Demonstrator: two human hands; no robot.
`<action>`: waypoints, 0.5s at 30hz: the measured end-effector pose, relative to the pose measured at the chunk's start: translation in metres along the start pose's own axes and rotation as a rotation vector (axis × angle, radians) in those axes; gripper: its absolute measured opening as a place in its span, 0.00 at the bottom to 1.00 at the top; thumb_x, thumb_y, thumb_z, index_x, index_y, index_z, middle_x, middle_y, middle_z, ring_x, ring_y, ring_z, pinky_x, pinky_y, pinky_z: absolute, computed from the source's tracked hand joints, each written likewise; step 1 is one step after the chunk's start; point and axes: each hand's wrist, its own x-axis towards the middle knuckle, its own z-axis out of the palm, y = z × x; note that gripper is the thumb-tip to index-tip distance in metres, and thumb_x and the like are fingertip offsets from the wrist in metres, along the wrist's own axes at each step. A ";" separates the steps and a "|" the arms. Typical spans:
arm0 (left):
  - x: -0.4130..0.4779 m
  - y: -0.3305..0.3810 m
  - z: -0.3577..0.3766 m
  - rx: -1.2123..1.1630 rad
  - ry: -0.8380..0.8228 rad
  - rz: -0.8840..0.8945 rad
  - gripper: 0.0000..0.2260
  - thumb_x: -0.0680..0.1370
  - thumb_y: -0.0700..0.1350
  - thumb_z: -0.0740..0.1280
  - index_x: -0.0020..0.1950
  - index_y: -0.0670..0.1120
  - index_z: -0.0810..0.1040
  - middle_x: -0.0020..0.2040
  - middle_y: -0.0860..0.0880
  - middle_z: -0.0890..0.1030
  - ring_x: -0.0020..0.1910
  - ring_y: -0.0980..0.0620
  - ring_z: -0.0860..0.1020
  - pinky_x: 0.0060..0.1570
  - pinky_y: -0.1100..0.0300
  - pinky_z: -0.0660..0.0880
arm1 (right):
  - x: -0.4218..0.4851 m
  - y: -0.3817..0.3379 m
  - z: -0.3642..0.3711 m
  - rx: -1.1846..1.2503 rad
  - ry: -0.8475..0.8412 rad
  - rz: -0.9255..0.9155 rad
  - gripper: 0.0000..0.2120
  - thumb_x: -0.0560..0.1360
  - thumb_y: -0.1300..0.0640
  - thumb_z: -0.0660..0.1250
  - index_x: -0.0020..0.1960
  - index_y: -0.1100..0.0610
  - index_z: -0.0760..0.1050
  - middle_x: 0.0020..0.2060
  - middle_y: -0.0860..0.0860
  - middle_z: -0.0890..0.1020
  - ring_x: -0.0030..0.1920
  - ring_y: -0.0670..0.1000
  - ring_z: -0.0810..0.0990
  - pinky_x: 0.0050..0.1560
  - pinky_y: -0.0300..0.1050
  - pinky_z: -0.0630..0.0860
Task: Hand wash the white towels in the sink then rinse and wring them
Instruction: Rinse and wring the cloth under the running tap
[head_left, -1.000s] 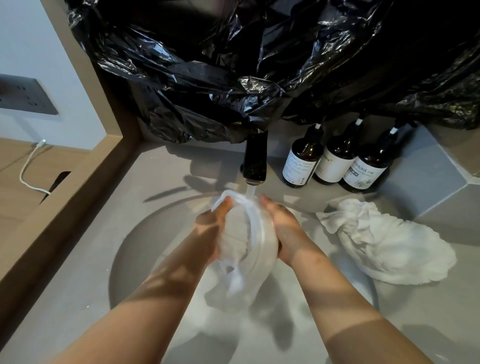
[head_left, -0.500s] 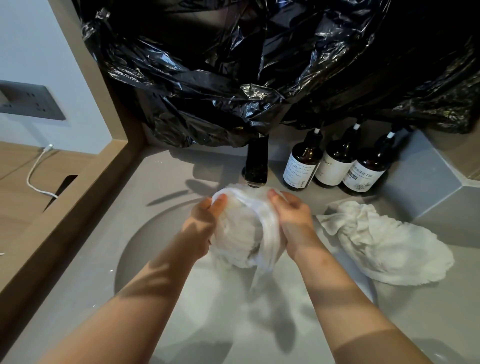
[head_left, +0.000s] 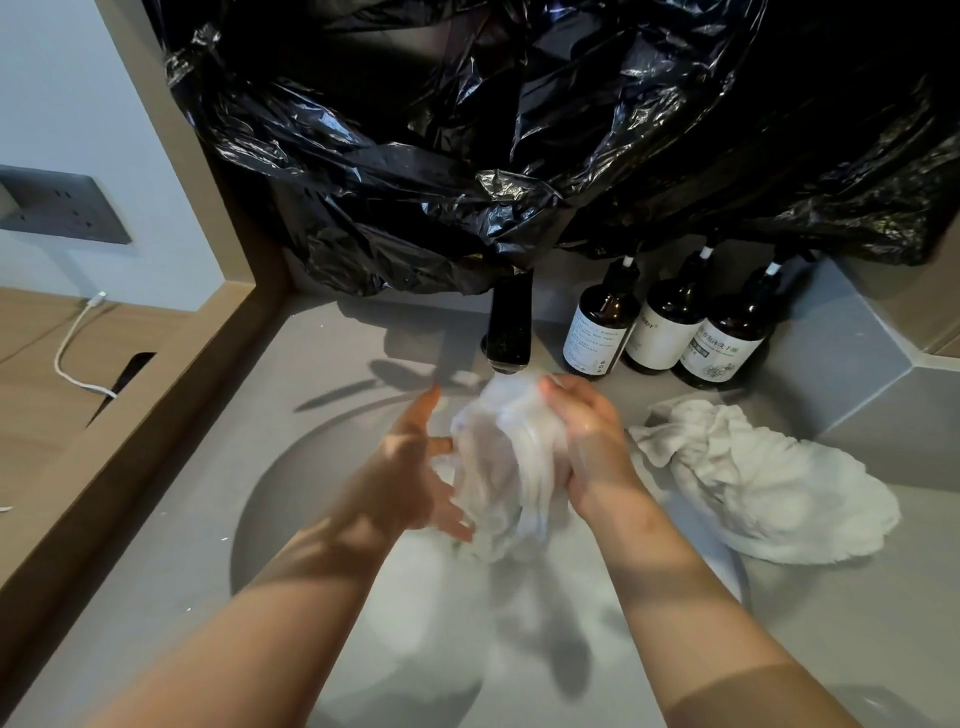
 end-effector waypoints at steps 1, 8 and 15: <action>-0.001 0.000 0.004 -0.066 -0.033 -0.023 0.34 0.72 0.67 0.62 0.68 0.43 0.67 0.65 0.34 0.69 0.64 0.25 0.66 0.45 0.31 0.68 | -0.001 0.002 0.001 0.005 -0.013 0.023 0.07 0.75 0.63 0.67 0.39 0.55 0.75 0.30 0.48 0.80 0.34 0.49 0.78 0.41 0.42 0.75; -0.001 0.011 0.016 -0.021 -0.210 0.254 0.04 0.73 0.39 0.61 0.41 0.38 0.71 0.36 0.42 0.73 0.31 0.47 0.76 0.35 0.59 0.74 | -0.014 0.016 -0.003 -0.337 -0.260 0.215 0.09 0.59 0.64 0.67 0.36 0.52 0.74 0.31 0.45 0.77 0.36 0.50 0.72 0.33 0.41 0.64; 0.011 -0.005 0.008 -0.167 -0.241 0.418 0.11 0.75 0.39 0.61 0.56 0.44 0.76 0.48 0.40 0.79 0.44 0.43 0.81 0.42 0.51 0.79 | -0.010 0.042 -0.005 -0.358 -0.063 0.526 0.22 0.77 0.38 0.58 0.52 0.57 0.77 0.48 0.55 0.81 0.48 0.57 0.80 0.49 0.50 0.78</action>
